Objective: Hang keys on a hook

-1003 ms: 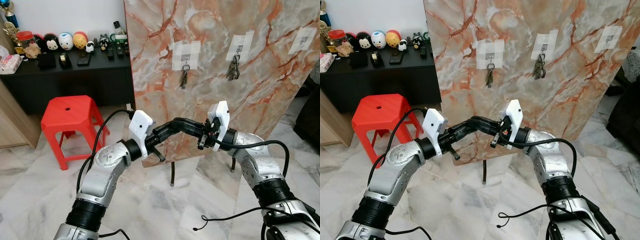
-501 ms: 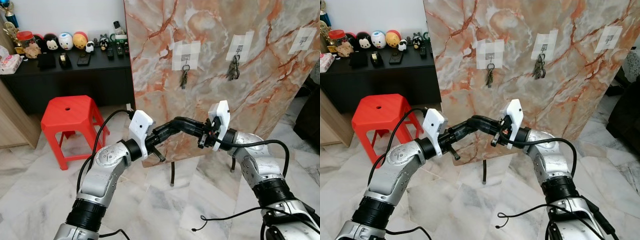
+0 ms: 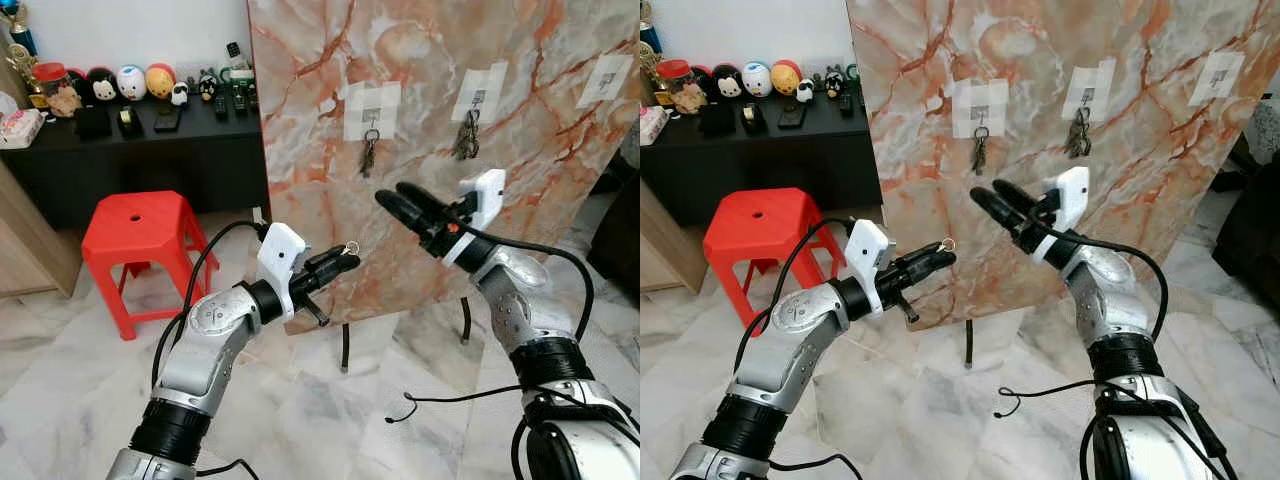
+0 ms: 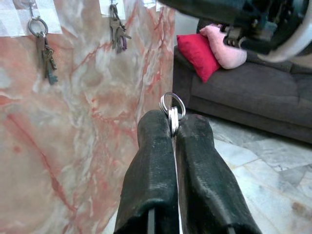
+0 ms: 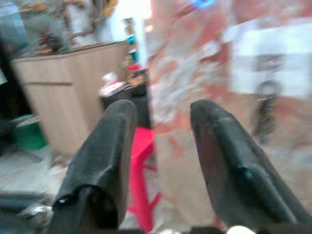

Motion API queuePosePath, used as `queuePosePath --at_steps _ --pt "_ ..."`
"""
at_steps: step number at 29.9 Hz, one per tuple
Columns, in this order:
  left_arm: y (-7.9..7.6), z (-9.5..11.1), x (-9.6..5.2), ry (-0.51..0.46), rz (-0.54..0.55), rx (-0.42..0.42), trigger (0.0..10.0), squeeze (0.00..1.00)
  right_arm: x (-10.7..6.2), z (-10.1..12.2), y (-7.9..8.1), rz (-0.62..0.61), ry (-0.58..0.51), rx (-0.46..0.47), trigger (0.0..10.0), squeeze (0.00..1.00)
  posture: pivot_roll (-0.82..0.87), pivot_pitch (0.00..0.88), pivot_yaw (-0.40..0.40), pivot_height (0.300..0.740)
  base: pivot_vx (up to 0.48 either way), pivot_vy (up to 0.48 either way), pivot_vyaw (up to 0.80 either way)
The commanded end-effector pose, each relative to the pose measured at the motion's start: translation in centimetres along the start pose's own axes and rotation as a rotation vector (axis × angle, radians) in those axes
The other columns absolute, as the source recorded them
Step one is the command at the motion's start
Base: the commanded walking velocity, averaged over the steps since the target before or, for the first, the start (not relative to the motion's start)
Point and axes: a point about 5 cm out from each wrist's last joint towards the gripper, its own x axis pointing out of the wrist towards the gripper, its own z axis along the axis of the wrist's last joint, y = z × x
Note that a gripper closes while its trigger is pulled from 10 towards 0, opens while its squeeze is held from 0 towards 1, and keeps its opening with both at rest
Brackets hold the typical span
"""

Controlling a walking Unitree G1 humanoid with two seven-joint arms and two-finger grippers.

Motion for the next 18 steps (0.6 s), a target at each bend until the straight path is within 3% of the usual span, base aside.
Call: queuePosePath --at_steps 1,6,7,8,9,12,14,15,18 --pt "0.0 -0.1 0.1 0.01 0.013 0.026 0.0 0.0 -0.4 1.3 -1.3 -0.1 -0.047 -0.035 10.0 0.0 -0.07 0.0 -0.065 0.74 0.0 0.0 0.0" --pt "0.8 -0.1 0.1 0.001 0.101 0.079 0.0 0.0 -4.9 1.1 -6.0 -0.522 -0.059 -0.022 10.0 0.0 -0.08 0.0 -0.062 0.74 0.0 0.0 0.0" --pt "1.1 -0.2 0.1 0.001 0.135 0.087 2.9 0.0 -6.2 0.5 -6.8 -0.611 -0.039 -0.003 10.0 0.0 -0.08 0.0 -0.062 0.74 0.0 0.0 0.0" --pt "1.3 -0.2 0.1 0.002 0.156 0.09 2.9 0.0 -7.0 0.1 -7.2 -0.663 -0.025 0.011 10.0 0.0 -0.09 0.0 -0.057 0.74 0.0 0.0 0.0" --pt "1.4 -0.3 0.1 0.006 0.172 0.091 10.0 0.0 -8.3 -0.7 -7.7 -0.727 0.007 0.018 10.0 0.0 -0.1 0.0 -0.055 0.74 0.0 0.0 0.0" --pt "1.9 -0.6 0.0 0.005 0.229 0.074 10.0 0.0 -12.3 -3.8 -8.3 -0.89 0.147 0.023 10.0 0.0 -0.11 0.0 -0.047 0.74 0.0 0.0 0.0" --pt "2.4 -0.9 -0.3 0.006 0.291 0.056 10.0 0.0 -15.0 -6.6 -7.9 -0.969 0.265 0.043 10.0 0.0 -0.11 0.0 -0.044 0.74 0.0 0.0 0.0" --pt "2.4 -0.9 -0.3 0.006 0.291 0.056 10.0 0.0 -15.0 -6.6 -7.9 -0.969 0.265 0.043 10.0 0.0 -0.11 0.0 -0.044 0.74 0.0 0.0 0.0" --pt "4.2 -2.9 -1.8 0.065 0.467 0.026 10.0 0.0 -19.4 -11.6 -5.9 -1.075 0.492 0.108 10.0 0.0 -0.11 0.0 -0.037 0.74 0.0 0.0 0.0"
